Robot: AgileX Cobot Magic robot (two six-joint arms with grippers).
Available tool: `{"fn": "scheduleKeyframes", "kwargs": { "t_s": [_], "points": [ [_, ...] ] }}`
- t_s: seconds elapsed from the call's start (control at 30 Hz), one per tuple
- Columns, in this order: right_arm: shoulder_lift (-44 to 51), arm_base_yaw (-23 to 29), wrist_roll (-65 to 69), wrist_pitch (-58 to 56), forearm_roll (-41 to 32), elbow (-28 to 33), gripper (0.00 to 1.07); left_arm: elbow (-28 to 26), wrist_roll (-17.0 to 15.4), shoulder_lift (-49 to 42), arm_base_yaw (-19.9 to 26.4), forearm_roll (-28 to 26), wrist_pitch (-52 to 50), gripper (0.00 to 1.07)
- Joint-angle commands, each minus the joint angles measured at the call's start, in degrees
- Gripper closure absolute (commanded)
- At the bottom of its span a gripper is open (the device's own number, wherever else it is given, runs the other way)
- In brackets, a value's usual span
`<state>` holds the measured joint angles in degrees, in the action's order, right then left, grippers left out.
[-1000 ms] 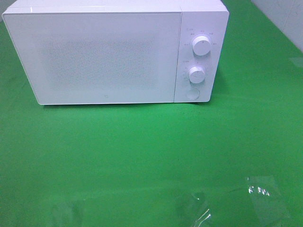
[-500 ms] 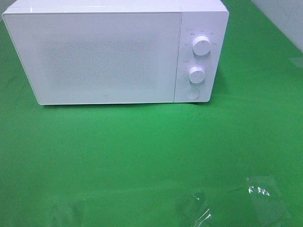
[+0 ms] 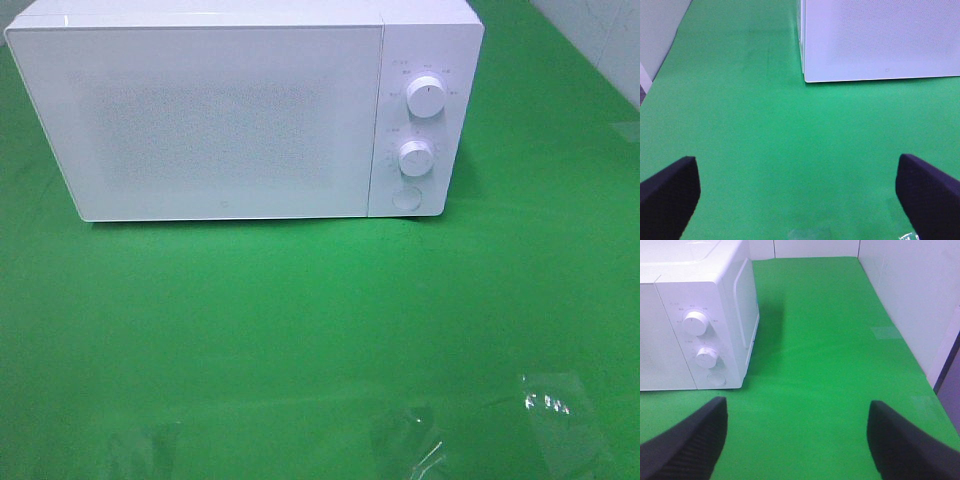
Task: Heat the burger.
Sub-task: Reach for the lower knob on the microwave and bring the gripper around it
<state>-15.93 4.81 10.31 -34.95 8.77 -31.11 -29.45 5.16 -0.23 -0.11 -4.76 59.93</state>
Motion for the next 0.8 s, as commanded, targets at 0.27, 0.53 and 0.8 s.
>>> {"fn": "scheduleKeyframes", "kwargs": {
  "t_s": [0.27,0.53,0.8],
  "points": [
    [-9.57,-0.11,0.17,11.12,2.69,-0.34,0.34,0.17,-0.06,-1.2,0.23,0.06,-0.57,0.07],
    [-19.37,-0.11,0.23,21.14,2.92,-0.34,0.34,0.17,-0.06,-1.2,0.23,0.06,-0.57,0.07],
    [-27.85,-0.11,0.34,29.16,2.98,-0.34,0.34,0.17,-0.06,-1.2,0.23,0.06,-0.57,0.07]
  ]
}}
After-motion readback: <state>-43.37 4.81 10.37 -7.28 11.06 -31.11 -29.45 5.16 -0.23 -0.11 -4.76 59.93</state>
